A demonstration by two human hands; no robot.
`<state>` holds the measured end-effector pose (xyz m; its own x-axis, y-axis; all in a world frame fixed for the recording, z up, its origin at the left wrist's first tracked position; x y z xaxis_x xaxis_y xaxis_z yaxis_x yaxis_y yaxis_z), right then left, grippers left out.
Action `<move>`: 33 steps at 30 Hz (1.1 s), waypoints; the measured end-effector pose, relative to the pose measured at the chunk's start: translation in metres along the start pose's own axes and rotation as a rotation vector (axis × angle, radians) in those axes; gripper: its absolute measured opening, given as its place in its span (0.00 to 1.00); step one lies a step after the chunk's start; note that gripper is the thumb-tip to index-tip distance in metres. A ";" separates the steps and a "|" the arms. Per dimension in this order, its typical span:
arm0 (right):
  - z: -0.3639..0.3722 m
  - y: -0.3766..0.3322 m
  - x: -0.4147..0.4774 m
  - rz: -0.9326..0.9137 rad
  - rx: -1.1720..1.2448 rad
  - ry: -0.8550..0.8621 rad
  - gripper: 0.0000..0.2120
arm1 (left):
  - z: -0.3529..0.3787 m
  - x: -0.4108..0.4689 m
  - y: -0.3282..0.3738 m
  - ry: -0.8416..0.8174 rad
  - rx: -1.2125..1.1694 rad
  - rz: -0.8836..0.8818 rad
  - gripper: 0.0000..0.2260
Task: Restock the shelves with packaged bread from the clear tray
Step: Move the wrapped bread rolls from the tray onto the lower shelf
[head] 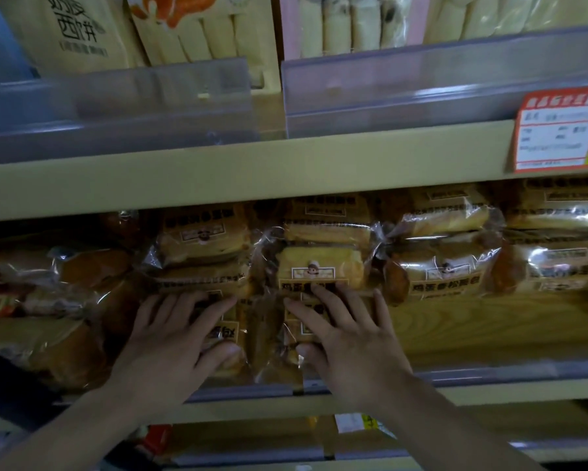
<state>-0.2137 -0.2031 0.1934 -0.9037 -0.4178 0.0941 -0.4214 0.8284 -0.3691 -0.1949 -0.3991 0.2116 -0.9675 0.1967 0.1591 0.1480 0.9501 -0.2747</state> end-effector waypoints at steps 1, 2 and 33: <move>0.000 0.000 0.000 -0.002 -0.007 0.009 0.25 | 0.000 0.000 0.001 -0.001 0.010 -0.002 0.25; 0.000 0.000 0.000 -0.004 -0.005 0.002 0.25 | -0.001 0.000 0.002 -0.001 0.018 -0.001 0.26; -0.010 0.269 -0.452 1.036 0.136 0.491 0.19 | -0.001 -0.090 0.551 0.024 -0.193 1.252 0.22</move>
<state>0.0800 0.2124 0.0610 -0.7565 0.6535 0.0262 0.5242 0.6298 -0.5732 -0.0267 0.1068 0.0465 -0.1409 0.9859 -0.0907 0.9855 0.1310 -0.1075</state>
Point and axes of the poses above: each hand's wrist, its own x-axis towards the middle knuckle, its own z-axis out of the palm, y = z × x, the point moved 9 cm from there along x, towards the middle knuckle, and after that the axes turned 13 degrees about x, right-handed, at the moved point
